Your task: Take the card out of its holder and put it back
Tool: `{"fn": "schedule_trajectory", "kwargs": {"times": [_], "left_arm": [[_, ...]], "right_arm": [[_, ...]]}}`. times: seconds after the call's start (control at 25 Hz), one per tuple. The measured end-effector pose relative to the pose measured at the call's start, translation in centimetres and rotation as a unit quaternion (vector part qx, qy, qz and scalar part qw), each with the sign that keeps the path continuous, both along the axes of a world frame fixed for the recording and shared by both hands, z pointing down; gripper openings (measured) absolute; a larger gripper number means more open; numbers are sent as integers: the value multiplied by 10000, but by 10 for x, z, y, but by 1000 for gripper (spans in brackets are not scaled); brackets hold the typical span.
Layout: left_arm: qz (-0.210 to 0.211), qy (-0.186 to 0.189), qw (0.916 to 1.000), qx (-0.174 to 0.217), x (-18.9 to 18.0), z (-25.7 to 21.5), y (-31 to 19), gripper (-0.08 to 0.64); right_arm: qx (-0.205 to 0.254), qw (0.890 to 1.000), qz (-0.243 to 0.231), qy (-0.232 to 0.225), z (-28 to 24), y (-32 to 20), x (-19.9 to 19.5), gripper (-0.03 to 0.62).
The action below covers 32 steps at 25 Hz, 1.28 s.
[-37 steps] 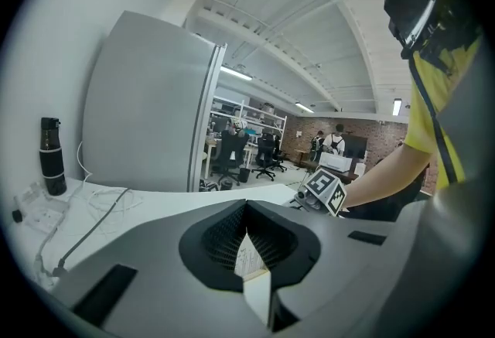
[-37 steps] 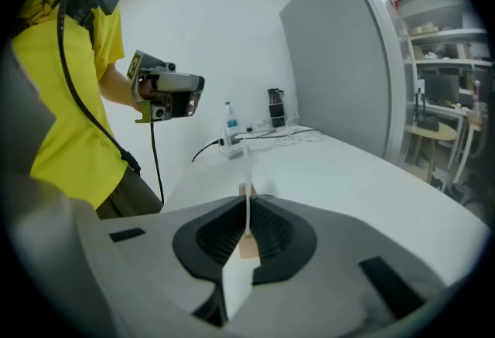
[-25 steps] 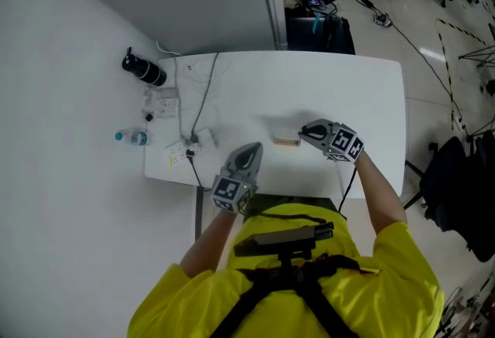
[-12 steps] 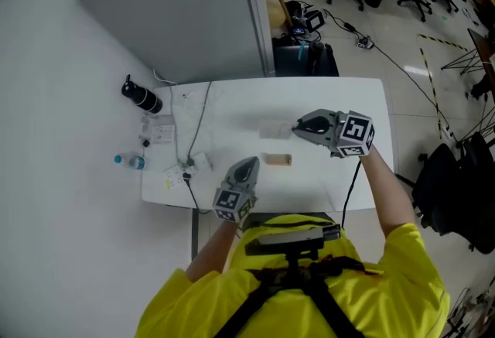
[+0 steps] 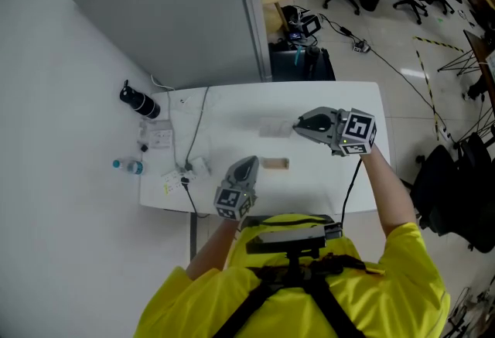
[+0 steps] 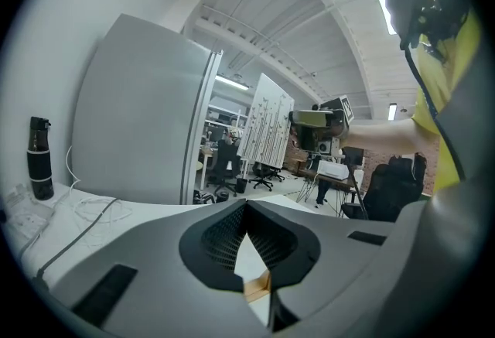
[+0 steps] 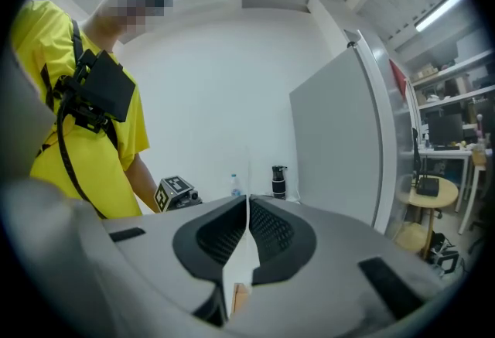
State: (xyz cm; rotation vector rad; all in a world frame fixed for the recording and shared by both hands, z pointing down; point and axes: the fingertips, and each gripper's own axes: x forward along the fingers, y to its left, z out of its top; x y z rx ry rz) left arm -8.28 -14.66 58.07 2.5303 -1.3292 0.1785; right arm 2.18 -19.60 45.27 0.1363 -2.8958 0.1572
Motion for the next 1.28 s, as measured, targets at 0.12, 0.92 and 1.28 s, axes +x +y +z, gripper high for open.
{"fn": "schedule_trajectory", "kwargs": {"times": [0.12, 0.92, 1.28], "left_arm": [[-68, -13, 10000, -52, -3, 3, -4, 0], [-327, -91, 9977, -587, -22, 28, 15, 0], [-356, -134, 9964, -754, -25, 32, 21, 0]], "right_arm": [[-29, 10000, -5, 33, 3, -5, 0, 18], [-836, 9937, -187, 726, 183, 20, -15, 20], [-992, 9925, -125, 709, 215, 21, -16, 20]]}}
